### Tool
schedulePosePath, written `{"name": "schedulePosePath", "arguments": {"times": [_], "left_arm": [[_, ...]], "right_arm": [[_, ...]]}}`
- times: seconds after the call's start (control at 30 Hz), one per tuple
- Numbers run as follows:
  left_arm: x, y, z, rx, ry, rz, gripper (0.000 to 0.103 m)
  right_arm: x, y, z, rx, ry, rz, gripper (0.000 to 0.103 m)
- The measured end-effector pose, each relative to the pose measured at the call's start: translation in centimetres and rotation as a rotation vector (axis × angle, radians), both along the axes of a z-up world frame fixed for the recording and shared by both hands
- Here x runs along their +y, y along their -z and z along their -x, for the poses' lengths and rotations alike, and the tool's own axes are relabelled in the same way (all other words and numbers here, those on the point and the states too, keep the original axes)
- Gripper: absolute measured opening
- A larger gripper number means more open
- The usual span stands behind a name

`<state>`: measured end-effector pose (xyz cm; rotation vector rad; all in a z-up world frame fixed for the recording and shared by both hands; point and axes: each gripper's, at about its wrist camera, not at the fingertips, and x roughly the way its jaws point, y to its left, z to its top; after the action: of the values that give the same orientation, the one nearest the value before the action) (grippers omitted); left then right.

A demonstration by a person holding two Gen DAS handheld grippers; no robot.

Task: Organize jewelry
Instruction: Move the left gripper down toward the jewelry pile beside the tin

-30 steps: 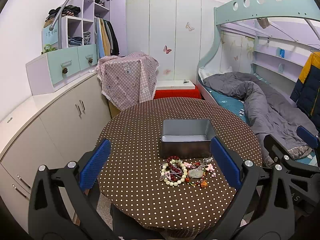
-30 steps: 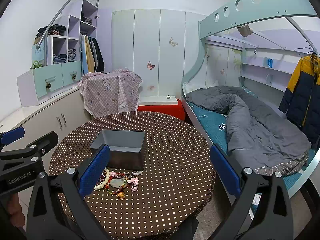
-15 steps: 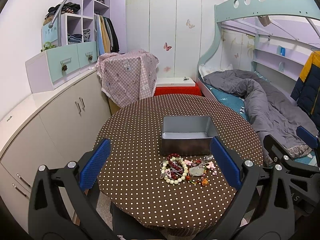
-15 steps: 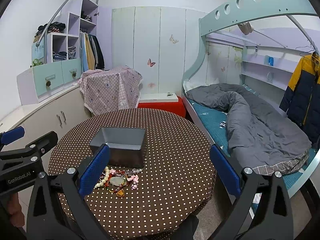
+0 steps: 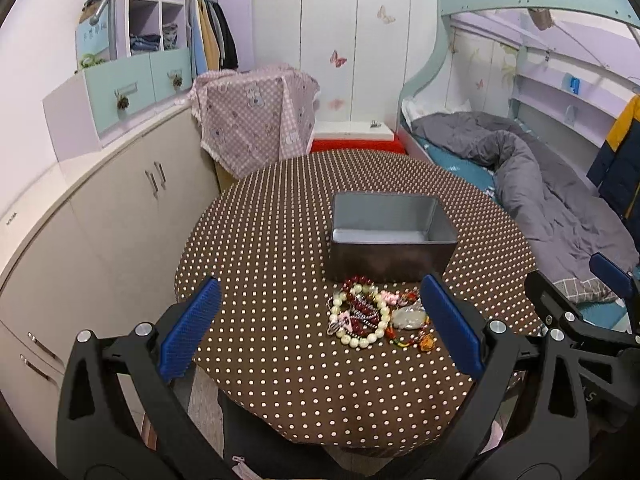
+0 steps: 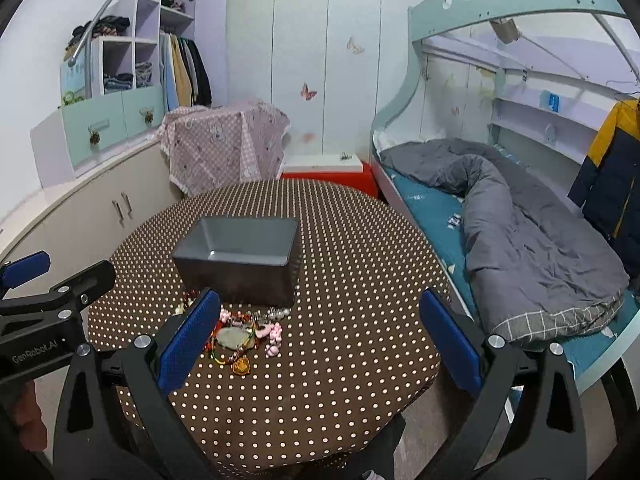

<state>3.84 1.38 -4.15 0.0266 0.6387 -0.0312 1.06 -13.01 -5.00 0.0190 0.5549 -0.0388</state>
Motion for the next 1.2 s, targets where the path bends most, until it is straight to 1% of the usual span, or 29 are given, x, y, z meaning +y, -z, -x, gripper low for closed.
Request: {"name": "schedulePosePath", "arguments": {"times": [0.2, 0.47, 0.67, 0.9, 0.97, 1.03, 1.07, 1.2], "left_arm": [[0.6, 2.1, -1.8, 0.08, -0.006, 0.0, 0.097], [1.3, 5.1, -4.2, 0.186, -0.011, 0.008, 0.097], [1.7, 7.2, -6.0, 0.256, -0.013, 0.015, 0.096], [2.1, 8.7, -7.5, 0.318, -0.006, 0.025, 0.09], [2.1, 9.3, -8.1, 0.341, -0.008, 0.029, 0.086], [2.1, 9.7, -8.6, 0.353, -0.013, 0.033, 0.082], [2.1, 9.8, -8.9, 0.356, -0.012, 0.035, 0.082], [1.8, 10.2, -9.8, 0.368, -0.01, 0.018, 0.075]], "right_arm": [[0.1, 1.4, -1.6, 0.08, -0.003, -0.005, 0.095], [1.0, 3.4, -3.6, 0.172, -0.051, -0.007, 0.095], [1.9, 4.7, -4.9, 0.224, -0.088, 0.007, 0.095], [2.4, 5.6, -6.5, 0.259, -0.117, 0.008, 0.095], [2.5, 5.8, -6.7, 0.265, -0.123, 0.009, 0.095], [2.6, 6.0, -7.1, 0.273, -0.131, 0.01, 0.095], [2.6, 6.1, -7.3, 0.276, -0.133, 0.01, 0.095], [2.8, 6.4, -8.1, 0.292, -0.134, 0.009, 0.095]]}}
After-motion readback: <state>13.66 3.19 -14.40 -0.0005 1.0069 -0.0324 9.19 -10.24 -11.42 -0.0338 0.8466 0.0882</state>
